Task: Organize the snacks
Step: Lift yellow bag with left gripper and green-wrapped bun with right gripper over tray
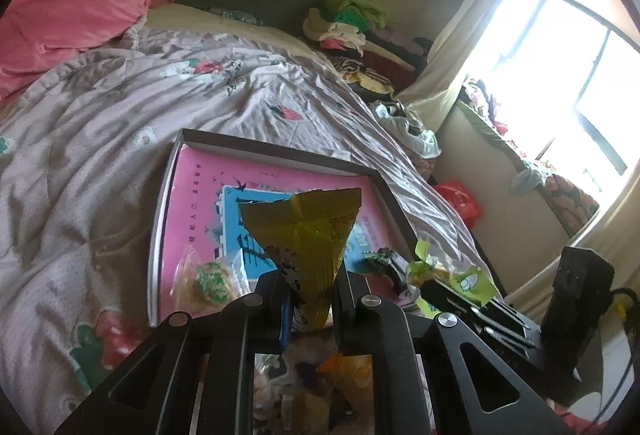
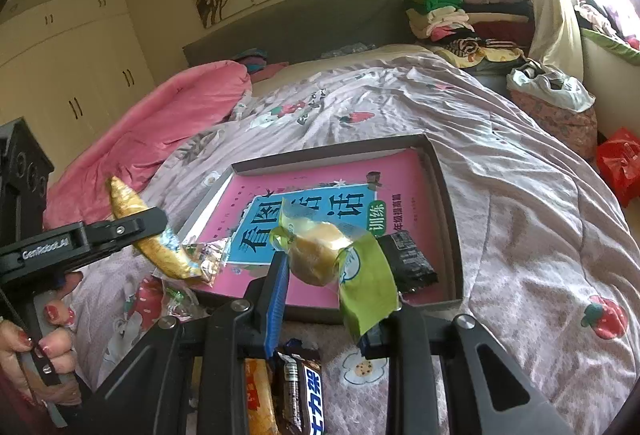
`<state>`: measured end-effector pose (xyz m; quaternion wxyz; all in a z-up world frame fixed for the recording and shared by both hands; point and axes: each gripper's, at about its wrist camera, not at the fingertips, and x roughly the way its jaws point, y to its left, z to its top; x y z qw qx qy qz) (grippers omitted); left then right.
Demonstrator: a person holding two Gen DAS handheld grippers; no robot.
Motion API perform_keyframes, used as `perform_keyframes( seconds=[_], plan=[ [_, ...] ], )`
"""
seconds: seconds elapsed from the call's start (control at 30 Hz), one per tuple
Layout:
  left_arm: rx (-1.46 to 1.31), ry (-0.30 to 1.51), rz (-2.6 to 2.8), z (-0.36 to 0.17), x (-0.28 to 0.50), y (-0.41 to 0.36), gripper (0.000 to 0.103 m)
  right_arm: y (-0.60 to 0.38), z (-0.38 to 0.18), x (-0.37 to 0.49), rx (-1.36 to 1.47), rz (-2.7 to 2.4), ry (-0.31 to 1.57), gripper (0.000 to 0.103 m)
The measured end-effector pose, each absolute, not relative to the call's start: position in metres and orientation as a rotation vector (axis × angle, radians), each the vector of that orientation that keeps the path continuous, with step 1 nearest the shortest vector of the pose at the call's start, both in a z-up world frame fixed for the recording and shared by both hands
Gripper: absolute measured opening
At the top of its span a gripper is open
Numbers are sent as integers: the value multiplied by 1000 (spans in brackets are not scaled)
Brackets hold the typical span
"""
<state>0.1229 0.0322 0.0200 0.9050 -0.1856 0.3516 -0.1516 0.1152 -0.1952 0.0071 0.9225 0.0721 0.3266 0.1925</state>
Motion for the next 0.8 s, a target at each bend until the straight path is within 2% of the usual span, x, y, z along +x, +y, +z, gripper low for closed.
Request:
perform_keyframes(
  seconds=[0.8],
  plan=[
    [-397, 781, -321, -6, 154, 20, 15, -178, -5, 141, 112, 399, 710, 29]
  ],
)
